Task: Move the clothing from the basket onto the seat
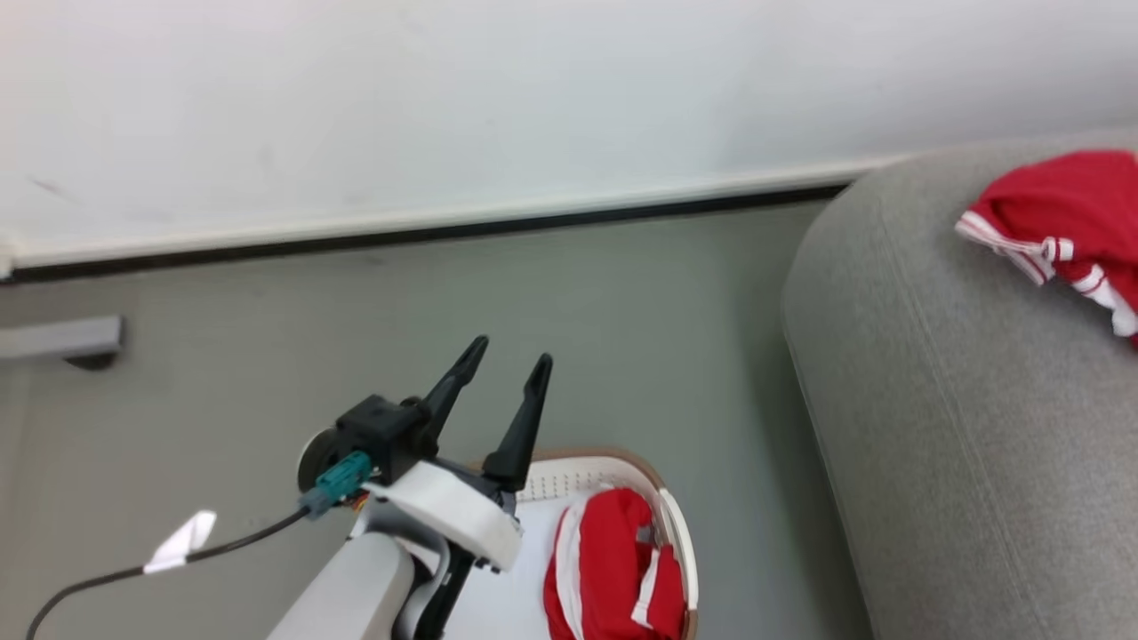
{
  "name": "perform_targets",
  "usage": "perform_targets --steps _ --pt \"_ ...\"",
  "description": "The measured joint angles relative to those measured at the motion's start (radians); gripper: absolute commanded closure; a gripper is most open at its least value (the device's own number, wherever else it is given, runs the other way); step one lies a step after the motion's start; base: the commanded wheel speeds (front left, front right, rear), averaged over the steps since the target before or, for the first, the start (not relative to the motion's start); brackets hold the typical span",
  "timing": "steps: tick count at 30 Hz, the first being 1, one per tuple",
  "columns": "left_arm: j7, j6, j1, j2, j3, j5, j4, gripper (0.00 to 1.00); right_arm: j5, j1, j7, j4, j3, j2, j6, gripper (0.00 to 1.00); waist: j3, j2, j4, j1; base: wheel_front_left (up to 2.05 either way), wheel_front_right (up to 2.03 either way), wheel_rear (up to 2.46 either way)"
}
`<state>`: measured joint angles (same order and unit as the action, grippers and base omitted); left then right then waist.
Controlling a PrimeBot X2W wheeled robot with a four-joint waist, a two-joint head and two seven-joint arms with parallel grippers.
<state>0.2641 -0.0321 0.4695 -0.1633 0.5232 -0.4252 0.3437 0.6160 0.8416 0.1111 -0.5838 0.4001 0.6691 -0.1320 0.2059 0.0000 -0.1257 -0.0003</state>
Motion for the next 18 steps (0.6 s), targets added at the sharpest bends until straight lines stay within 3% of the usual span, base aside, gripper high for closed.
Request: perform_targets --steps 4,8,14,15,18 --pt "0.000 0.016 -0.052 -0.002 -0.050 -0.010 -0.020 0.00 0.013 -0.110 -0.065 0.132 -0.027 0.027 0.000 0.00 -0.067 0.0000 0.023 -0.0001 0.00 0.00 0.00" --pt "0.000 0.054 -0.118 -0.021 -0.119 -0.006 -0.046 0.00 -0.006 -0.228 -0.141 0.246 -0.108 -0.001 0.000 0.00 -0.122 0.0000 0.049 -0.0002 0.00 0.00 0.00" --pt "0.000 0.086 -0.217 -0.037 -0.212 0.000 -0.077 0.00 -0.135 -0.438 -0.249 0.368 -0.238 -0.164 0.000 0.00 -0.169 0.0000 0.084 0.0000 0.00 0.00 0.00" --pt "0.000 0.095 -0.243 -0.035 -0.236 0.002 -0.089 0.00 -0.150 -0.507 -0.298 0.400 -0.281 -0.242 0.000 0.00 -0.180 0.0000 0.093 0.0000 0.00 0.00 0.00" --pt "0.000 0.097 -0.279 -0.030 -0.282 0.004 -0.099 0.00 -0.207 -0.613 -0.336 0.413 -0.298 -0.336 0.000 0.00 -0.196 0.0000 0.102 0.0000 0.00 0.00 0.00"
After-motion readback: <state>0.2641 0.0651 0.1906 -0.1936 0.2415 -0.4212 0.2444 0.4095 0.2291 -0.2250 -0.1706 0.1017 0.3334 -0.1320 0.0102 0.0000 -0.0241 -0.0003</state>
